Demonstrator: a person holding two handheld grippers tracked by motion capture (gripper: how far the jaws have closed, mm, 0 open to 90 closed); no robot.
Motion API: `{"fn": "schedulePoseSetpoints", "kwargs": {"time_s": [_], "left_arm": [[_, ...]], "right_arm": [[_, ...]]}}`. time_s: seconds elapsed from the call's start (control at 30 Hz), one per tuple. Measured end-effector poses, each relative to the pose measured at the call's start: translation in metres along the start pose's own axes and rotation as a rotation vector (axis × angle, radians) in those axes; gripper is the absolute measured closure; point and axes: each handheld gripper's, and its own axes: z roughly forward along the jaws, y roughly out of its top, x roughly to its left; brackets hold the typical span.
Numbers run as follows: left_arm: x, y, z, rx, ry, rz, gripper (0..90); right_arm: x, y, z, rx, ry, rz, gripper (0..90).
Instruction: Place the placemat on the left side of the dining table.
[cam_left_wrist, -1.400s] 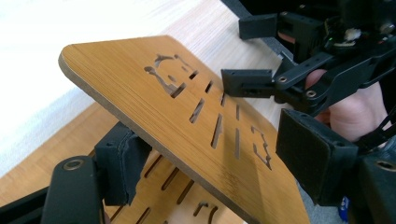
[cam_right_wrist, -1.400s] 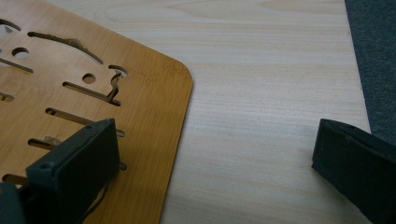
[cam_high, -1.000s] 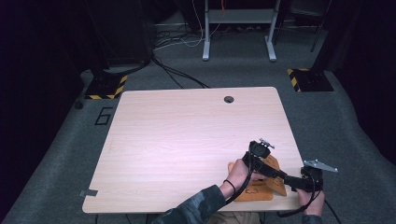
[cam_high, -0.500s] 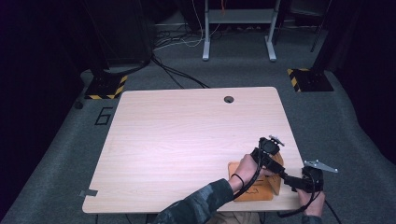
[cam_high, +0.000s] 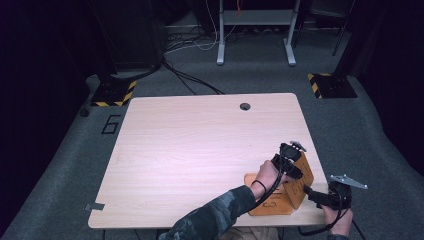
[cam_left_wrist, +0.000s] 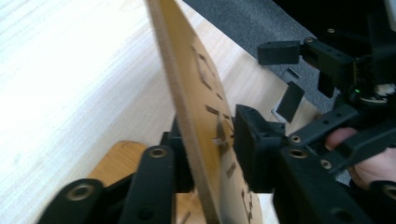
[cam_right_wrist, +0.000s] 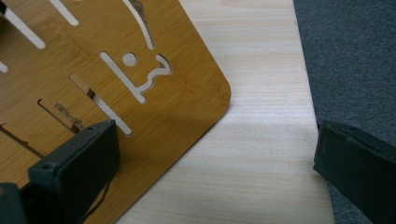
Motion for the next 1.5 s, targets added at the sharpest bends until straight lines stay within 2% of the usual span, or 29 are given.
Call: {"fn": "schedulePoseSetpoints", "kwargs": {"time_s": [0.03, 0.13, 0.2, 0.23, 0.33, 0.47, 0.67, 0.7, 0.83, 1.0, 1.27, 1.3, 1.5], "left_arm": [[0.001, 0.002, 0.001, -0.013, -0.015, -0.015, 74.8], [0.000, 0.005, 0.002, -0.027, -0.034, -0.015, 79.7], [-0.006, 0.008, 0.003, -0.035, -0.047, -0.003, 82.1], [-0.010, 0.012, 0.003, -0.036, -0.069, 0.007, 83.6], [-0.016, 0.016, 0.000, -0.048, -0.067, 0.025, 86.1], [-0.017, 0.020, -0.006, -0.067, -0.061, 0.035, 86.1], [-0.005, 0.024, -0.020, -0.094, -0.061, 0.018, 86.2], [-0.002, 0.025, -0.024, -0.099, -0.053, 0.014, 86.1], [0.005, 0.026, -0.033, -0.112, -0.040, 0.009, 86.2], [0.013, 0.025, -0.042, -0.117, -0.031, 0.005, 86.2], [0.034, 0.019, -0.060, -0.135, -0.005, -0.020, 86.1], [0.040, 0.017, -0.064, -0.138, 0.003, -0.024, 86.1], [0.053, 0.009, -0.076, -0.152, 0.019, -0.042, 86.2]], "right_arm": [[0.000, 0.000, -0.001, -0.007, -0.005, 0.007, 0.0], [-0.001, -0.001, -0.004, -0.017, -0.016, -0.001, 0.0], [-0.001, -0.003, -0.007, -0.032, -0.018, 0.000, 0.0], [-0.001, -0.004, -0.011, -0.046, -0.020, 0.008, 0.0], [-0.001, -0.003, -0.014, -0.054, -0.027, 0.010, 0.0], [-0.001, 0.000, -0.015, -0.060, -0.030, 0.003, 0.0], [-0.002, 0.003, -0.009, -0.062, -0.014, -0.001, 0.0], [-0.002, 0.006, -0.002, -0.043, -0.012, -0.016, 0.0], [0.001, 0.010, 0.007, -0.012, -0.020, -0.044, 0.0], [0.002, 0.013, 0.013, -0.001, -0.021, -0.077, 0.0], [0.005, 0.015, 0.021, 0.017, -0.027, -0.118, 0.0], [0.006, 0.015, 0.022, 0.025, -0.028, -0.127, 0.1], [0.008, 0.014, 0.024, 0.042, -0.028, -0.133, 1.3]]}}
